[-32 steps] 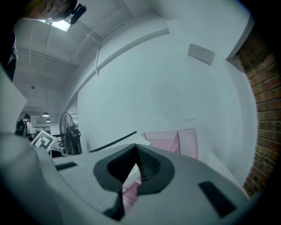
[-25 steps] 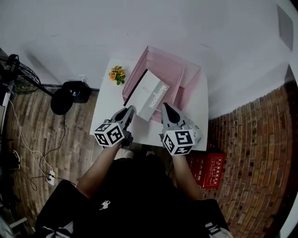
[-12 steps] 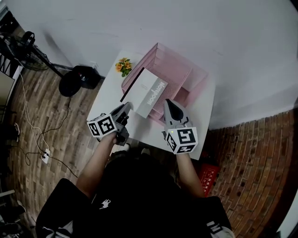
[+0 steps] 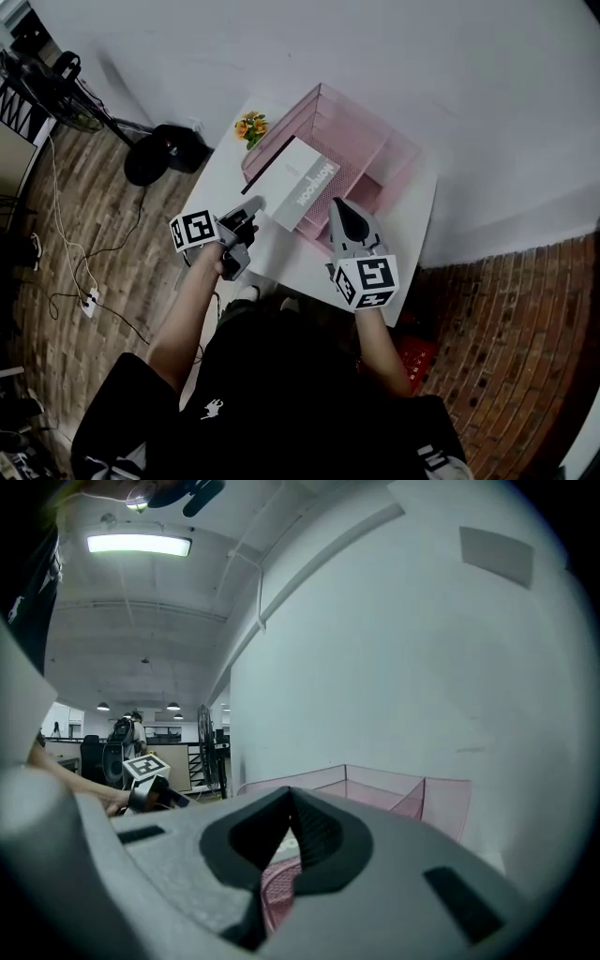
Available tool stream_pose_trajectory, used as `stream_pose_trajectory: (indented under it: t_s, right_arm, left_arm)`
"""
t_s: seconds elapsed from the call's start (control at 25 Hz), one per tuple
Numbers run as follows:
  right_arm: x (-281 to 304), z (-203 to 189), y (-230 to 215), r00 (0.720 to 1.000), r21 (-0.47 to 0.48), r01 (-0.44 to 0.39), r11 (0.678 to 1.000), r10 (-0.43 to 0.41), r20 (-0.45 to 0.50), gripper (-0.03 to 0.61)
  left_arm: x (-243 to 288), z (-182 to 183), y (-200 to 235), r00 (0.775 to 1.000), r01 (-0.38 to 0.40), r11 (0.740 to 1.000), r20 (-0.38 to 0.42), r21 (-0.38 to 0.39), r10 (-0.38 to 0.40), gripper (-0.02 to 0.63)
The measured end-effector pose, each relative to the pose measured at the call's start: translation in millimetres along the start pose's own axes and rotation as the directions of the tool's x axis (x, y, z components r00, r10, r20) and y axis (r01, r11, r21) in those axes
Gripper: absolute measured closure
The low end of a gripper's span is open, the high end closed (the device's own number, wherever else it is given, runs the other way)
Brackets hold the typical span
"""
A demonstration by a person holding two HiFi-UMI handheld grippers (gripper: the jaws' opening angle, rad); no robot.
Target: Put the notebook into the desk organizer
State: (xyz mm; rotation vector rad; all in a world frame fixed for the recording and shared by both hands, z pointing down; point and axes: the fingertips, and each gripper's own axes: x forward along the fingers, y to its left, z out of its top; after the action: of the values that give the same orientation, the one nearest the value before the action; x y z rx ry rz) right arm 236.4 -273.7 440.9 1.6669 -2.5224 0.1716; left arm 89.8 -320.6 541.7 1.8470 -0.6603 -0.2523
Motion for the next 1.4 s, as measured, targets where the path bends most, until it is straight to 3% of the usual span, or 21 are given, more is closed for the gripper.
stream_pose_trajectory:
  t_s: [0.16,0.24,0.36,0.44,0.56,0.68,0.8,0.92,1.04,1.08,1.12,1.2,1.4]
  right_arm:
    - [-0.4,-0.2,-0.7,1.000,-0.008,-0.012,1.000,0.012,0.000,0.577]
    - [-0.3,0.3,-0.8,1.000,-0.010,-0.017,1.000,0.017,0.000,0.575]
    - [-0.1,2.1,0.4,1.000,-0.013,-0.027,1.000,0.027,0.003,0.575]
    - [-1.0,2.7,1.7,0.999,-0.016,-0.034,0.999,0.034,0.006,0.575]
    - [-3.2,2.0,6.2,0.999,-0.021,-0.045,0.999,0.045,0.009,0.577]
    - [-4.9,0.8,11.7,0.998,-0.027,-0.060,0.998,0.060,0.010,0.575]
    - [-6.7,1.7,15.0,0.997,-0.032,-0.071,0.997,0.072,0.012,0.575]
    - [-8.5,2.1,16.5,0.997,-0.037,-0.074,0.997,0.075,0.014,0.575]
    - [-10.3,0.9,16.2,0.997,-0.037,-0.072,0.997,0.072,0.012,0.575]
    - [-11.1,0.2,15.9,0.997,-0.036,-0.071,0.997,0.071,0.011,0.575]
    - [-11.8,-0.4,15.5,0.997,-0.035,-0.070,0.997,0.070,0.011,0.577]
    - [-13.1,-0.8,14.4,0.998,-0.035,-0.067,0.997,0.067,0.010,0.575]
    - [-13.9,2.0,11.4,0.998,-0.037,-0.058,0.998,0.059,0.013,0.575]
  left_arm:
    - [1.1,1.4,0.4,0.999,0.033,0.999,0.022,-0.033,-0.033,0.564]
    - [1.8,1.5,-1.6,0.996,0.076,0.995,0.043,-0.061,-0.074,0.494]
    - [-2.7,0.0,1.7,0.997,0.056,0.997,0.055,-0.048,-0.054,0.434]
    - [-6.5,-3.6,-3.0,0.998,0.046,0.999,0.047,0.014,-0.046,0.391]
    - [-15.5,-9.1,-9.6,0.999,-0.034,0.973,0.036,0.229,0.027,0.331]
    - [-24.3,-12.3,-10.3,0.990,-0.142,0.892,0.058,0.429,0.129,0.319]
    - [-28.2,-16.8,-14.5,0.975,-0.213,0.782,0.082,0.586,0.204,0.314]
    - [-26.7,-24.7,-20.3,0.961,-0.242,0.641,0.092,0.728,0.259,0.314]
    - [-22.5,-30.9,-22.3,0.944,-0.253,0.472,0.109,0.844,0.312,0.311]
    - [-21.0,-32.3,-21.9,0.939,-0.253,0.426,0.114,0.869,0.326,0.311]
    - [-19.4,-33.2,-21.4,0.935,-0.253,0.396,0.117,0.882,0.336,0.311]
    - [-17.1,-32.7,-20.6,0.931,-0.260,0.379,0.126,0.888,0.343,0.311]
    - [-14.9,-32.3,-17.6,0.929,-0.259,0.373,0.123,0.891,0.350,0.318]
